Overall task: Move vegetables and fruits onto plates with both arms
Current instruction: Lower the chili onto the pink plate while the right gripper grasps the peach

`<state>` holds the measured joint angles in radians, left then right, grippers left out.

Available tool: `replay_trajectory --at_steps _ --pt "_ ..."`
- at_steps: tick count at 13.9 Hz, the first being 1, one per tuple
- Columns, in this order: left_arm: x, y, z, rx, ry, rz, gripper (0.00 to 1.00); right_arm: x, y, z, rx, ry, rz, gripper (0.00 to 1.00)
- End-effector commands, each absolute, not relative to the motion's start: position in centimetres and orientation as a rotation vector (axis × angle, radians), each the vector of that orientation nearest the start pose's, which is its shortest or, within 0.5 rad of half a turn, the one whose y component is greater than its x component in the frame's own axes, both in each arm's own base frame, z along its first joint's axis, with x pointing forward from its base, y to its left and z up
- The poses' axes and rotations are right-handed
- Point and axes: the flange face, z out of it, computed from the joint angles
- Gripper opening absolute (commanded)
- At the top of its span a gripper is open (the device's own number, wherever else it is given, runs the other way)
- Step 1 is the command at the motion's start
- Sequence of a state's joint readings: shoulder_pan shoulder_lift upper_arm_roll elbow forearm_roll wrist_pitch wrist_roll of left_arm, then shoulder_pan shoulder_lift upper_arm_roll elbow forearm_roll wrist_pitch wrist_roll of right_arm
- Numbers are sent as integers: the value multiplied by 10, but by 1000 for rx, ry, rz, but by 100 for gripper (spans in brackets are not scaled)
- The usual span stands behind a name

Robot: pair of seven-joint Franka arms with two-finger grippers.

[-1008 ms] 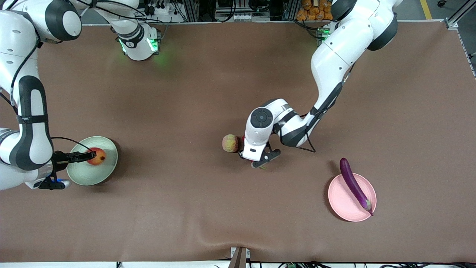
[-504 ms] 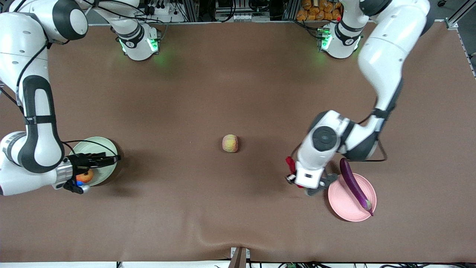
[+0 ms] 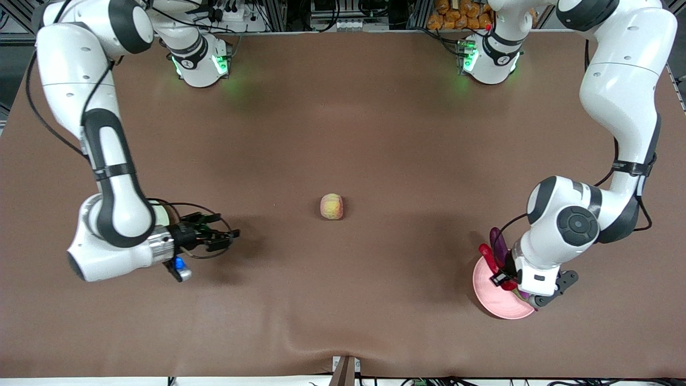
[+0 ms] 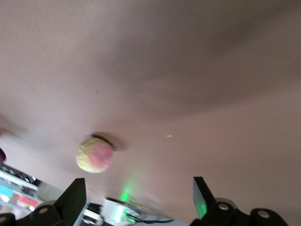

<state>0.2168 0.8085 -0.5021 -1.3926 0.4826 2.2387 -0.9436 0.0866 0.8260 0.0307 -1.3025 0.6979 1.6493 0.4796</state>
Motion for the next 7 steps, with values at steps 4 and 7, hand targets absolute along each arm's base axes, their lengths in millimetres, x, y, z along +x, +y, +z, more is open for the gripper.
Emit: replay_trajectory --at_steps 4,7 --pt "739 -80 296 -3085 -787 -258 100 633 347 218 -2434 1011 702 100" --pt "732 -75 356 -3098 -793 -263 100 621 383 213 -2422 1092 656 100"
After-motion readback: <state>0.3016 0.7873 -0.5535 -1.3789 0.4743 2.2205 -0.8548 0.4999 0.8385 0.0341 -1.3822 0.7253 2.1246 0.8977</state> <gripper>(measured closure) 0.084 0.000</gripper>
